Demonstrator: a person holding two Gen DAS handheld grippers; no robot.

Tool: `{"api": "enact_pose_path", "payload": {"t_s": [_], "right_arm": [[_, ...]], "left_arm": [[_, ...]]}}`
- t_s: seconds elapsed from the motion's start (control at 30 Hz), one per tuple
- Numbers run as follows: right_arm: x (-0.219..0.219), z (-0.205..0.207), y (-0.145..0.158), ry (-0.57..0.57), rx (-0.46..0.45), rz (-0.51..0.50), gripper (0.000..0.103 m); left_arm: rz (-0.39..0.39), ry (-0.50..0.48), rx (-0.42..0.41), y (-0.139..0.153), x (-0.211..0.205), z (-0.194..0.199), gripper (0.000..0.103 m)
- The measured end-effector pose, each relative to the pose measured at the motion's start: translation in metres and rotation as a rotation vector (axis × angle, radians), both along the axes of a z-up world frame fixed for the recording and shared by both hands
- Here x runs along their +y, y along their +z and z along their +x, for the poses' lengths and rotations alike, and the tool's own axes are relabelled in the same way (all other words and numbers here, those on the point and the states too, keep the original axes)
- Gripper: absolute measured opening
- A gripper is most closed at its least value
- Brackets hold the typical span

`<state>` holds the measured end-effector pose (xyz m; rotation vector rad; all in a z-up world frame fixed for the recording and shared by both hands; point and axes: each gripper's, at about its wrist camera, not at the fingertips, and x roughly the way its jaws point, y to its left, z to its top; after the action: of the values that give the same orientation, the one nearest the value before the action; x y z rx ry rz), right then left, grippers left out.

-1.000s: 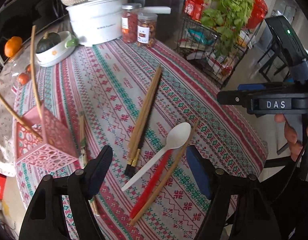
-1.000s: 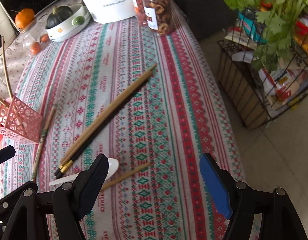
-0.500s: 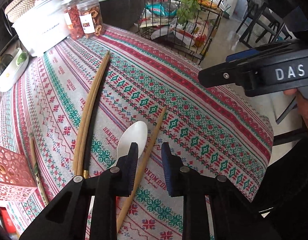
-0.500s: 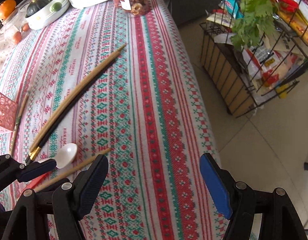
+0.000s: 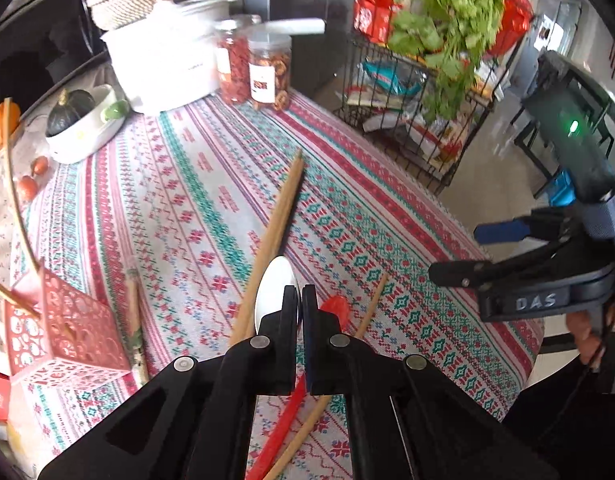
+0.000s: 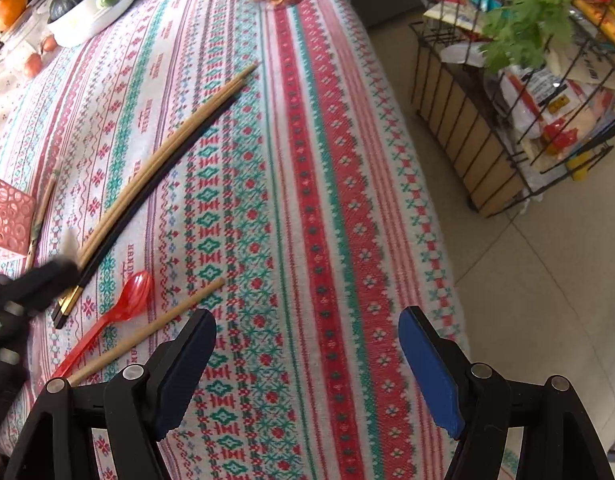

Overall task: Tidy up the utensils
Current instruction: 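Grasp the white plastic spoon by its handle with the left tool, then grasp a single bamboo chopstick with the right tool while the left tool holds the spoon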

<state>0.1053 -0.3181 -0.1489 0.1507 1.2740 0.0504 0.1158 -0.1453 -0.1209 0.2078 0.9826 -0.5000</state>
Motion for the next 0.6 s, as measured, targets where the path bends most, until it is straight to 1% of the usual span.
{"api": "enact_pose_path", "payload": {"t_s": [0.07, 0.13, 0.23, 0.3, 0.33, 0.37, 0.4, 0.47, 0.5, 0.57, 0.6], "right_arm": [[0.008, 0.002, -0.005, 0.015, 0.019, 0.016, 0.08], [0.016, 0.003, -0.011, 0.025, 0.043, 0.056, 0.08], [0.029, 0.006, -0.023, 0.014, 0.083, 0.097, 0.079], [0.038, 0.008, -0.033, -0.002, 0.119, 0.113, 0.075], [0.043, 0.009, -0.038, -0.013, 0.134, 0.108, 0.071], [0.048, 0.008, -0.035, -0.019, 0.103, 0.075, 0.068], [0.053, 0.009, -0.036, -0.019, 0.107, 0.057, 0.064], [0.06, 0.007, -0.035, -0.044, 0.083, 0.017, 0.059], [0.064, 0.007, -0.034, -0.048, 0.072, 0.004, 0.058], [0.07, 0.006, -0.033, -0.062, 0.055, -0.002, 0.049], [0.072, 0.006, -0.033, -0.074, 0.049, -0.012, 0.049]], "left_arm": [[-0.042, 0.02, -0.028, 0.019, 0.018, -0.004, 0.002], [-0.075, 0.038, -0.05, 0.034, 0.034, -0.009, 0.002], [-0.119, 0.057, -0.07, 0.052, 0.057, -0.02, 0.002], [-0.14, 0.064, -0.077, 0.057, 0.071, -0.027, 0.002], [-0.154, 0.067, -0.079, 0.059, 0.077, -0.031, 0.002], [-0.169, 0.072, -0.083, 0.059, 0.084, -0.034, 0.002], [-0.186, 0.079, -0.087, 0.059, 0.09, -0.036, 0.002], [-0.212, 0.096, -0.074, 0.057, 0.1, -0.039, 0.002], [-0.222, 0.103, -0.059, 0.058, 0.105, -0.039, 0.002], [-0.258, 0.104, -0.049, 0.062, 0.112, -0.042, 0.002], [-0.269, 0.103, -0.055, 0.065, 0.115, -0.045, 0.002]]}}
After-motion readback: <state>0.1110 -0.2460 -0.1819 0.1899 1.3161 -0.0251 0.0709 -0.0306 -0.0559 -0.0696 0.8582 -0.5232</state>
